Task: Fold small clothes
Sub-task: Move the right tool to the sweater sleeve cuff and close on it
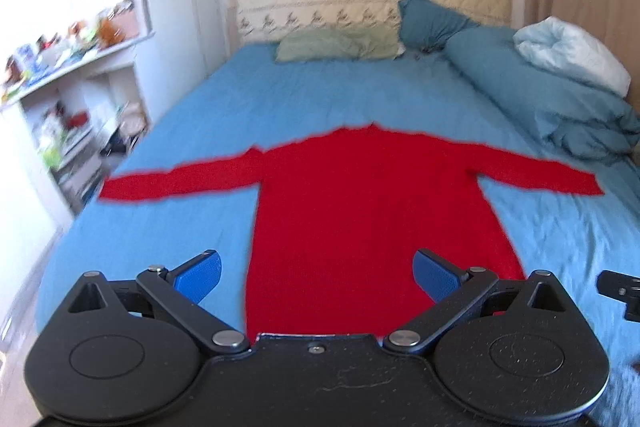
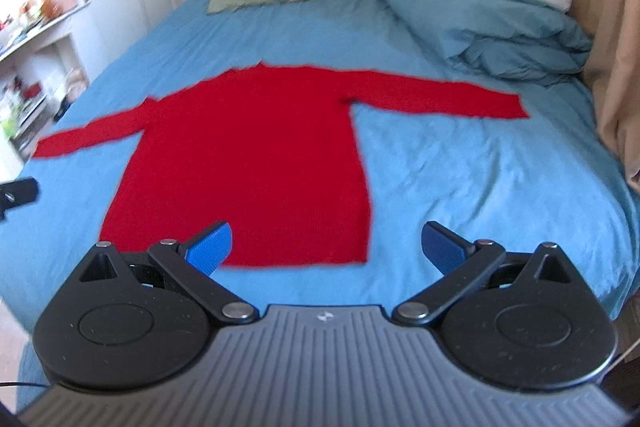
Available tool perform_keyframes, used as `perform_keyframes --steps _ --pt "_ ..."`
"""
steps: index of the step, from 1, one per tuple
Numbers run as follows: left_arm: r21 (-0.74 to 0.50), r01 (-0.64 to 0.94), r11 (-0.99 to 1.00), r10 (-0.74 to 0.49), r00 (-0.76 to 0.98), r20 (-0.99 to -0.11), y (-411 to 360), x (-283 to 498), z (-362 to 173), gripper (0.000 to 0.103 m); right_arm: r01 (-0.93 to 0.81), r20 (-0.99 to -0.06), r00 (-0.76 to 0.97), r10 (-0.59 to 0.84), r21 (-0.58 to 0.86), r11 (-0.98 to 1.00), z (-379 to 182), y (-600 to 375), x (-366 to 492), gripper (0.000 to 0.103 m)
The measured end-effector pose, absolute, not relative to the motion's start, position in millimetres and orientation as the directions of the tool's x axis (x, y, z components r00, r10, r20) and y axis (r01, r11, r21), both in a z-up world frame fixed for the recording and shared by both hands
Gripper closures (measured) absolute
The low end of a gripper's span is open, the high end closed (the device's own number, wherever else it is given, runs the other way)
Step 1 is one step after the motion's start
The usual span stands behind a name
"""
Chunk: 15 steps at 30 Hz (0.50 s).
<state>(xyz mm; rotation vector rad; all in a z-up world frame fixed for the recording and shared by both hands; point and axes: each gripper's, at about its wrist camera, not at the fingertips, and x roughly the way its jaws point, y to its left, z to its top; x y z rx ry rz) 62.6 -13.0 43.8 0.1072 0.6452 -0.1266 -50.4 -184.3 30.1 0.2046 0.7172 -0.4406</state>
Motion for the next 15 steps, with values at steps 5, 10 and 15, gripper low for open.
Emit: perform_keyframes --steps 5,10,15 --pt "0.060 0.221 0.973 -0.143 0.792 -0.593 -49.9 139.9 60.3 0.000 0.531 -0.645 0.666 -0.375 0.056 0.846 45.1 -252.3 -22.7 0.000" --pt "0.017 0.318 0.948 -0.238 0.743 -0.626 -102.0 229.8 60.8 0.000 0.626 -0.631 0.633 -0.448 0.077 0.776 42.0 -339.9 15.5 0.000" --pt "0.037 0.387 0.922 -0.267 0.700 -0.662 -168.6 318.5 31.7 0.000 0.721 -0.629 0.567 -0.532 0.067 0.689 16.6 -429.7 62.0 0.000"
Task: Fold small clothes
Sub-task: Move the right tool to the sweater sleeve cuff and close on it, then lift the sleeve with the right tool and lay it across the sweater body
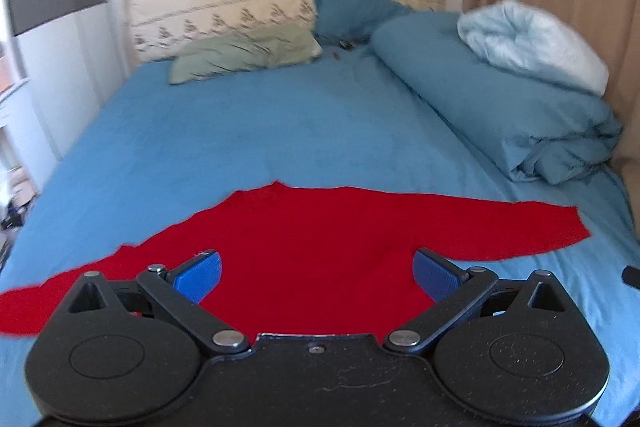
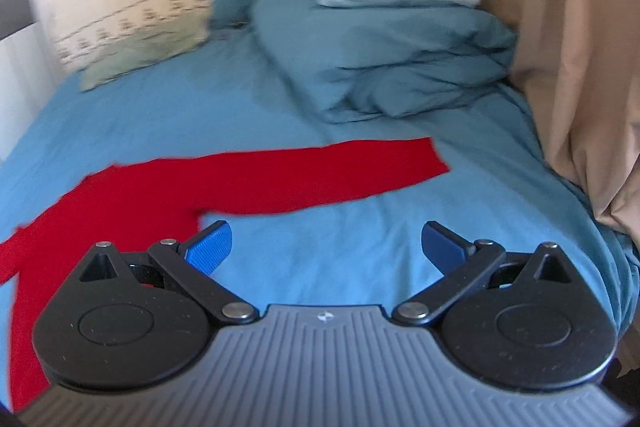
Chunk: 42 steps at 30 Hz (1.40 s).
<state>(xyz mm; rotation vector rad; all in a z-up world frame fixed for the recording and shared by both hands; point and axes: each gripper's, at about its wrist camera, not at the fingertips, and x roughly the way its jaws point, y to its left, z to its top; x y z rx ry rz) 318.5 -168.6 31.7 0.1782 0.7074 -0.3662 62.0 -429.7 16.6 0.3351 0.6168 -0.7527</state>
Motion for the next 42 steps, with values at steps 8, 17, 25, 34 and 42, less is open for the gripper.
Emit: perform_keyframes --steps 8,17,25,34,42 --pt "-0.022 0.407 0.913 -0.282 0.593 -0.754 -252.3 434.9 -50.4 0.000 0.801 -0.640 0.519 -0.566 0.134 0.583 -71.2 -548.4 115.3 0.000" --pt "-0.066 0.335 0.940 -0.238 0.502 -0.832 -315.6 506.0 -141.2 0.000 0.855 -0.650 0.477 -0.592 0.185 0.485 -154.1 -626.2 147.0 0.000" --pt "-0.010 0.288 0.957 -0.148 0.461 -0.875 -336.3 530.9 -188.3 0.000 0.897 -0.667 0.428 -0.610 0.233 0.376 -192.8 -666.0 160.5 0.012" --pt "0.016 0.324 0.946 -0.133 0.432 -0.892 -337.5 530.8 -197.5 0.000 0.919 -0.646 0.390 -0.657 0.224 0.325 -194.0 -677.3 169.3 0.058" --pt "-0.014 0.340 0.940 -0.167 0.426 -0.889 -329.6 536.9 -178.7 0.000 0.913 -0.653 0.399 -0.644 0.215 0.348 -167.6 -672.6 189.5 0.081"
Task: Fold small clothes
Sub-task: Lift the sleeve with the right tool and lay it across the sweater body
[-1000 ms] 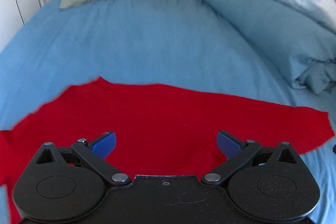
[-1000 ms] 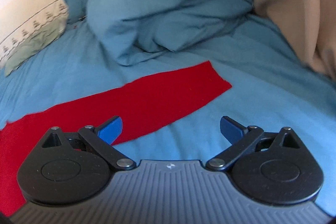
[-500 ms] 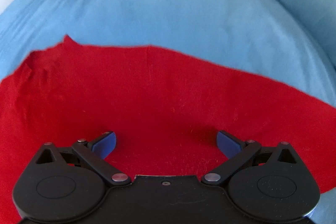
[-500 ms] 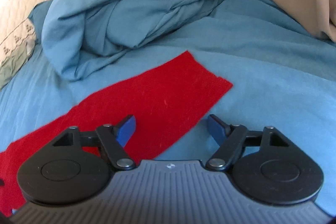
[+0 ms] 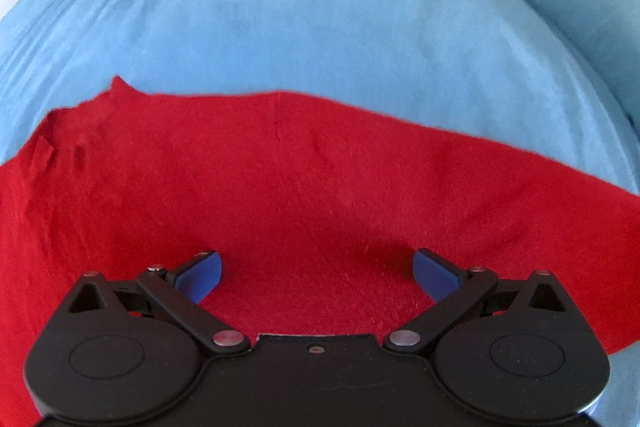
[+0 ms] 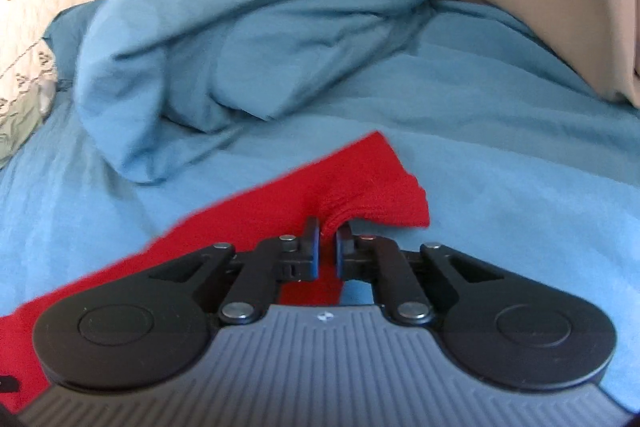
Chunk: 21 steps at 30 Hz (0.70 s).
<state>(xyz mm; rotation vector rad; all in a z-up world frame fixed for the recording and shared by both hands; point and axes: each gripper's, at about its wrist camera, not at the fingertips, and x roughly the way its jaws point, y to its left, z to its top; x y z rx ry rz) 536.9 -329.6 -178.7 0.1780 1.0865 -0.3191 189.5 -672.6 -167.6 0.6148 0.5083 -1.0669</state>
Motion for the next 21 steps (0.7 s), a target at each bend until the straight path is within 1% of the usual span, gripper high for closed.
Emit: perform_keyframes --steps 4,6,8,11,14,17,19,21 --pt "-0.012 0.342 0.940 -0.179 0.461 -0.869 -312.8 533.3 -152.4 0.000 0.877 -0.607 0.467 -0.642 0.227 0.424 -131.5 -651.0 211.2 0.081" --pt "-0.026 0.347 0.938 -0.198 0.470 -0.861 -298.1 534.1 -133.4 0.000 0.842 -0.574 0.523 -0.630 0.234 0.486 -106.1 -631.9 229.1 0.081" --pt "-0.014 0.349 0.937 -0.196 0.491 -0.849 -282.3 535.1 -112.4 0.000 0.798 -0.537 0.585 -0.607 0.250 0.548 -80.3 -610.5 249.3 0.081" --pt "0.022 0.350 0.937 -0.177 0.528 -0.831 -250.2 535.9 -81.6 0.000 0.703 -0.480 0.693 -0.538 0.283 0.653 -42.8 -567.9 290.1 0.081" --pt "0.062 0.328 0.942 -0.143 0.565 -0.813 -202.9 536.9 -62.9 0.000 0.569 -0.437 0.797 -0.416 0.315 0.760 -20.3 -512.2 341.3 0.081" --pt "0.091 0.287 0.954 -0.100 0.587 -0.803 -150.7 538.7 -60.1 0.000 0.431 -0.420 0.865 -0.276 0.338 0.837 -21.5 -453.3 390.4 0.081" --pt "0.101 0.255 0.962 -0.070 0.585 -0.808 -116.8 539.2 -66.7 0.000 0.348 -0.416 0.889 -0.194 0.336 0.875 -38.1 -408.3 422.4 0.081" --pt "0.099 0.219 0.971 -0.048 0.579 -0.814 -86.2 540.9 -76.8 0.000 0.275 -0.435 0.893 -0.121 0.313 0.909 -64.3 -364.8 450.6 0.081"
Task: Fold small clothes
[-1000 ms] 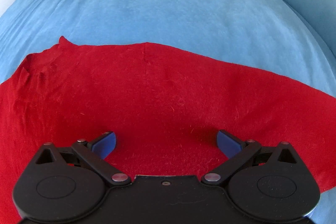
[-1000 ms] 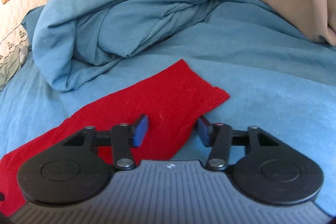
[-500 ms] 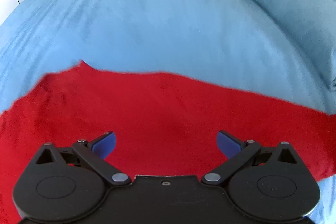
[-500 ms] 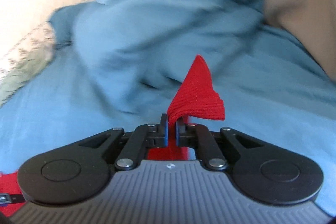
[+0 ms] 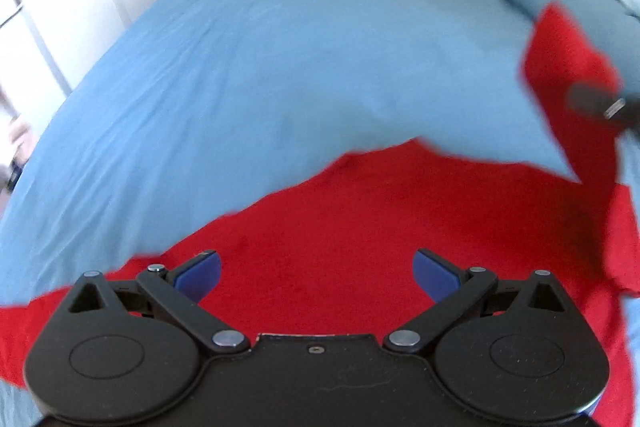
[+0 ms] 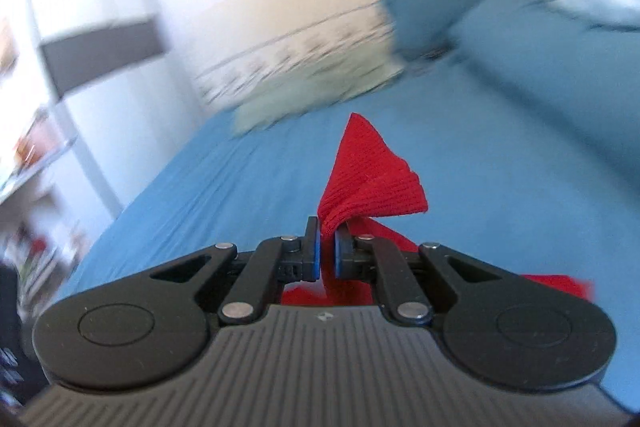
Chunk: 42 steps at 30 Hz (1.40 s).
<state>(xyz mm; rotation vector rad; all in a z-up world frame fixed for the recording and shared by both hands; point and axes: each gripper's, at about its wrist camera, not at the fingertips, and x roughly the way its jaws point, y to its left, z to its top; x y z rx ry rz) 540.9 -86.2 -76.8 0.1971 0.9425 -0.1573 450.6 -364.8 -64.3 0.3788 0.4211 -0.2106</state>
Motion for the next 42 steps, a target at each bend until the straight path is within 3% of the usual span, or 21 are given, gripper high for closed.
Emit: perform_keyframes --steps 6,12,13,14,16,19,23,27,31,34,35,38,42 --pt "0.020 0.124 0.992 -0.054 0.561 -0.826 -13.8 533.3 -104.7 0.000 0.142 -0.593 0.805 -0.026 0.149 0.979 -167.2 -258.7 489.1 0.081" --pt "-0.056 0.104 0.993 -0.104 0.552 -0.827 -8.7 533.8 -112.3 0.000 0.029 -0.635 0.773 -0.006 0.026 0.999 -203.3 -217.0 471.9 0.077" --pt "-0.075 0.111 0.991 -0.124 0.550 -0.826 -9.4 534.3 -112.5 0.000 0.014 -0.633 0.774 -0.005 0.010 1.000 -203.7 -216.2 469.0 0.069" --pt "-0.095 0.120 0.988 -0.146 0.545 -0.826 -12.0 535.5 -110.7 0.000 -0.004 -0.634 0.773 0.001 -0.004 1.000 -203.5 -216.8 468.2 0.051" --pt "-0.133 0.147 0.980 -0.192 0.534 -0.823 -18.6 531.4 -110.3 0.000 -0.019 -0.630 0.777 -0.010 -0.038 0.999 -198.6 -218.3 458.7 0.033" --pt "-0.193 0.183 0.964 -0.261 0.505 -0.823 -31.7 527.2 -116.5 0.002 0.020 -0.622 0.781 -0.057 -0.066 0.998 -182.6 -239.3 454.0 0.025" --pt "-0.255 0.189 0.948 -0.315 0.460 -0.830 -54.7 525.5 -133.3 0.014 0.145 -0.616 0.775 -0.142 -0.046 0.988 -165.8 -278.2 415.0 0.010" --pt "-0.282 0.129 0.951 -0.309 0.457 -0.834 -70.3 530.6 -149.3 0.030 0.266 -0.629 0.741 -0.236 -0.049 0.963 -160.4 -315.3 384.4 0.008" --pt "-0.252 0.079 0.964 -0.257 0.498 -0.828 -73.6 529.7 -155.3 0.035 0.386 -0.642 0.696 -0.323 -0.044 0.921 -167.8 -344.3 351.8 0.005" --pt "-0.216 0.065 0.974 -0.217 0.529 -0.820 -75.3 524.6 -156.2 0.047 0.455 -0.660 0.666 -0.347 -0.009 0.891 -174.9 -360.5 338.8 0.005" --pt "-0.206 0.061 0.977 -0.206 0.539 -0.817 -76.5 525.2 -157.4 0.055 0.471 -0.667 0.657 -0.351 -0.001 0.882 -177.9 -364.3 334.2 0.005" --pt "-0.210 0.054 0.976 -0.204 0.560 -0.803 -77.0 532.8 -157.4 0.097 0.498 -0.678 0.633 -0.373 -0.012 0.867 -185.0 -371.7 327.5 0.005" --pt "-0.217 0.065 0.974 -0.206 0.654 -0.728 -70.0 541.1 -125.2 0.097 0.529 -0.671 0.601 -0.434 -0.074 0.845 -194.4 -382.2 338.6 0.005"
